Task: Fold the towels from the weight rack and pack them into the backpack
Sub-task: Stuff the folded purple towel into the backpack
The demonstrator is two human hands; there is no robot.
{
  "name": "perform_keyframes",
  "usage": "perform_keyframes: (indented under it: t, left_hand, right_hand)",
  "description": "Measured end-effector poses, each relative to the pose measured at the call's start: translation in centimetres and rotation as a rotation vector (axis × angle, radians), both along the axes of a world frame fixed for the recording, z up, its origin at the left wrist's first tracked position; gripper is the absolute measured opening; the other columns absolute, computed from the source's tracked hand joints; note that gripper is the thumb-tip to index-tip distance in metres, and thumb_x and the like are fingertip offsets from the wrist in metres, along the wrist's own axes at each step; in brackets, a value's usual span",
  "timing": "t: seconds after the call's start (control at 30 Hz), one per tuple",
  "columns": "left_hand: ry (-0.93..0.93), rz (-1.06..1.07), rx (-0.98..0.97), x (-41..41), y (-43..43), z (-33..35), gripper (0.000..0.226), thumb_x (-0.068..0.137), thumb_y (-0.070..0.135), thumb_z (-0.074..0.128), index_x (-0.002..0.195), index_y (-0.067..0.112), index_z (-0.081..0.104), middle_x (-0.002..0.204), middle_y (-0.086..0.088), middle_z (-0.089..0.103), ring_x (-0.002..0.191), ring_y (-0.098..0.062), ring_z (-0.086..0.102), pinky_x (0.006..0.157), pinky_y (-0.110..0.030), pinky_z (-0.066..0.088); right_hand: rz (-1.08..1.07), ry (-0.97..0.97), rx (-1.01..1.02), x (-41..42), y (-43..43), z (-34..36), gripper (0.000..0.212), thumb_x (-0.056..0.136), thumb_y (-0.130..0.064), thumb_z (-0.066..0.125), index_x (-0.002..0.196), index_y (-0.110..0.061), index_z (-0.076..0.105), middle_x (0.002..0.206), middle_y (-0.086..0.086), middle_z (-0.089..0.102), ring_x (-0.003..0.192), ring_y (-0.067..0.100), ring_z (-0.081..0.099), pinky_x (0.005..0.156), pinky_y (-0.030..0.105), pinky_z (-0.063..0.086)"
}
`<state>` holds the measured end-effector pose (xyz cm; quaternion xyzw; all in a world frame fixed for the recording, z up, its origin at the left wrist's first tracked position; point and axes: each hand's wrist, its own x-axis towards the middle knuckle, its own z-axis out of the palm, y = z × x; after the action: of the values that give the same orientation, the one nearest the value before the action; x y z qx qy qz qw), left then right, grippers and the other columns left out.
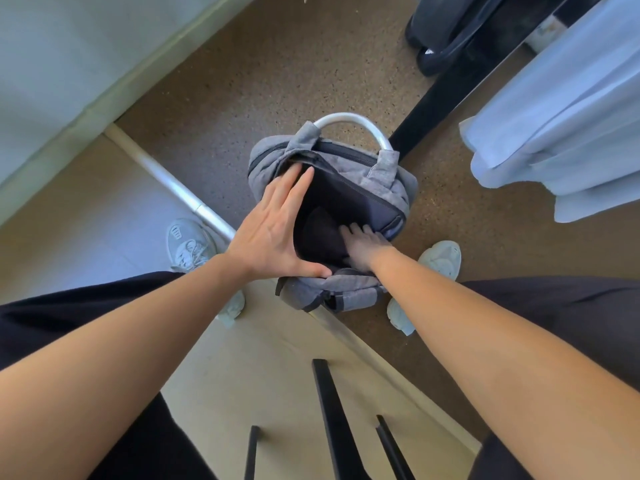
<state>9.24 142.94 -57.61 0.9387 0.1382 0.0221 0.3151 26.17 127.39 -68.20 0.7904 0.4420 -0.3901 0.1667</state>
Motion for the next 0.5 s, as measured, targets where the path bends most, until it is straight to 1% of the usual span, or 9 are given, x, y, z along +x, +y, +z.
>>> perform_keyframes:
  t: [0.13, 0.23, 0.4, 0.5]
  left_hand:
    - [0.014, -0.014, -0.008, 0.2, 0.0, -0.2, 0.151, 0.055, 0.088, 0.075, 0.164, 0.011, 0.005, 0.171, -0.014, 0.006, 0.157, -0.033, 0.013, 0.126, -0.050, 0.022]
    - [0.013, -0.015, -0.012, 0.3, 0.1, -0.1, 0.150, 0.055, 0.088, 0.076, 0.165, 0.012, 0.006, 0.171, -0.014, 0.006, 0.157, -0.033, 0.013, 0.125, -0.050, 0.024]
    - [0.016, -0.017, -0.024, 0.7, 0.4, 0.1, 0.147, 0.055, 0.085, 0.077, 0.165, 0.014, 0.010, 0.170, -0.017, 0.006, 0.158, -0.034, 0.011, 0.124, -0.049, 0.024]
    - [0.045, -0.015, -0.027, 0.9, 0.4, 0.4, 0.142, 0.054, 0.085, 0.076, 0.163, 0.018, 0.016, 0.170, -0.017, 0.005, 0.158, -0.033, 0.010, 0.123, -0.049, 0.027]
  right_hand:
    - [0.047, 0.002, -0.119, 0.1, 0.5, -1.8, 0.086, 0.089, -0.020, 0.065, 0.156, -0.020, 0.012, 0.159, 0.011, 0.021, 0.142, 0.038, 0.025, 0.112, 0.049, 0.030]
    - [0.029, 0.021, -0.129, 0.5, 1.0, -2.1, 0.088, 0.088, -0.024, 0.065, 0.157, -0.018, 0.011, 0.160, 0.011, 0.018, 0.144, 0.038, 0.023, 0.113, 0.049, 0.030]
    - [-0.050, 0.100, 0.023, 0.9, 0.8, 0.0, 0.089, 0.084, -0.037, 0.071, 0.155, -0.018, 0.021, 0.154, 0.010, 0.027, 0.142, 0.036, 0.026, 0.114, 0.052, 0.028]
    - [-0.113, 0.172, 0.137, 1.4, 0.9, 3.0, 0.092, 0.082, -0.039, 0.073, 0.156, -0.023, 0.022, 0.156, 0.010, 0.031, 0.143, 0.037, 0.032, 0.115, 0.054, 0.032]
